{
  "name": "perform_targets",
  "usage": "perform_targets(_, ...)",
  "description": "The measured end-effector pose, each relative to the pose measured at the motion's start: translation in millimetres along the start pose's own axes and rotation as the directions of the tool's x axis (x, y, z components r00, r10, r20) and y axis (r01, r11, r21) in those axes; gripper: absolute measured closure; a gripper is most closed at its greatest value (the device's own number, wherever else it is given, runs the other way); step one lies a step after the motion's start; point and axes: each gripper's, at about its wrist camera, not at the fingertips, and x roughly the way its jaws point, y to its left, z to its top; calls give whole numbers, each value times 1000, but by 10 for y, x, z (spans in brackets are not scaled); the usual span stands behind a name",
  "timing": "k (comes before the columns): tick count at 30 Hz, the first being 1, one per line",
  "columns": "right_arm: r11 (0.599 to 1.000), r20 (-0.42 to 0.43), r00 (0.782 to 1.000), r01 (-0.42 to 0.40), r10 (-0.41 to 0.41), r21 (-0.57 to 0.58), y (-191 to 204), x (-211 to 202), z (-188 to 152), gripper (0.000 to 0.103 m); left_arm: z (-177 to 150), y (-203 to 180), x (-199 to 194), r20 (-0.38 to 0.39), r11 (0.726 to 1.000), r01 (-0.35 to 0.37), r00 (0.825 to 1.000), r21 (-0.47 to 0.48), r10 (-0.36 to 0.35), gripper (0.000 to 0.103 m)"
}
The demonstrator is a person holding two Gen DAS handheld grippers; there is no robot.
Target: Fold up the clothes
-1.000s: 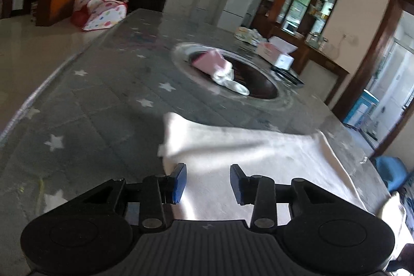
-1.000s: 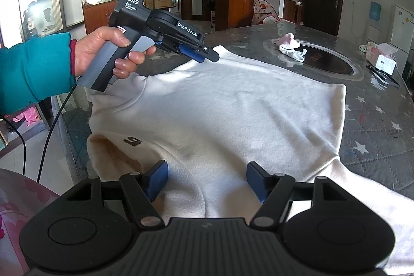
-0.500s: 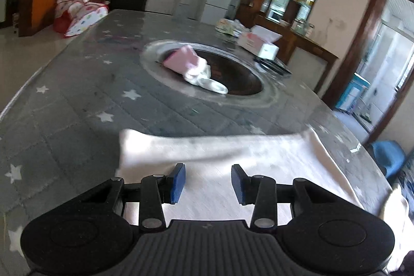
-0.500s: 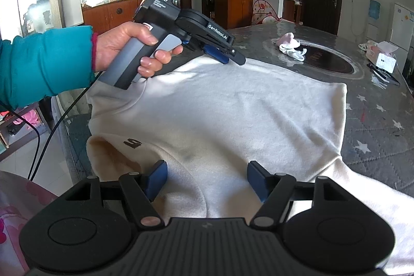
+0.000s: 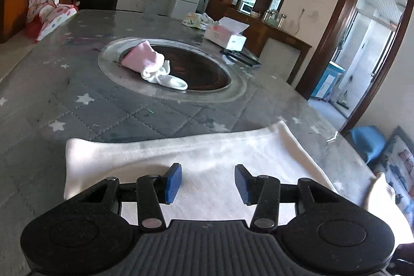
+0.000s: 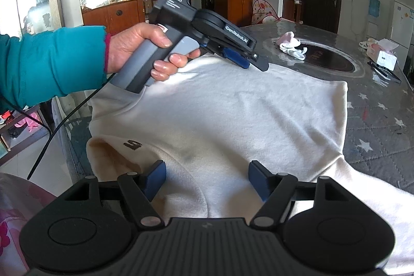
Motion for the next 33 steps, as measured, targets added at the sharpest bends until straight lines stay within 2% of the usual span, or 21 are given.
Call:
perform_targets(5,1000,3,1000,-2,2,2,3,-1,-9,30,49,224,-21,38,996,-54,998,-75,57,51)
perform_targets(7,1000,5,1000,-2,2,3,5,-3,-18,30,35,292,-71,48,993,-46,998,-107,51,51)
perform_targets(10,1000,7,1000,-3,3,5,1,-12,-30,30,-3,294,-190,63,996,-9,998,-85,14,51)
perform_targets(12,1000,8,1000,-3,3,5,-1,-9,-32,29,-31,285,-250,70,998,-19,997,-61,23,51)
perform_targets(15,1000,8,1000,-3,3,5,0,-6,-32,28,-32,386,-218,61,992,-84,994,-97,90,50)
perform_targets(17,1000,7,1000,-3,3,4,4,-6,-32,28,-23,485,-231,74,986,-68,994,-152,80,50)
perform_targets(20,1000,7,1000,-2,2,4,10,-7,-31,28,-14,528,-298,94,982,-92,990,-162,108,49)
perform_targets(23,1000,6,1000,-2,2,3,12,-5,-27,28,-28,615,-335,98,974,-150,981,-172,168,49)
perform_targets(26,1000,7,1000,-2,2,1,7,-1,-25,28,-14,683,-398,105,965,-145,980,-220,172,49)
perform_targets(33,1000,9,1000,0,0,-4,-5,-15,-29,28,-120,572,-826,150,973,-117,978,-200,148,48)
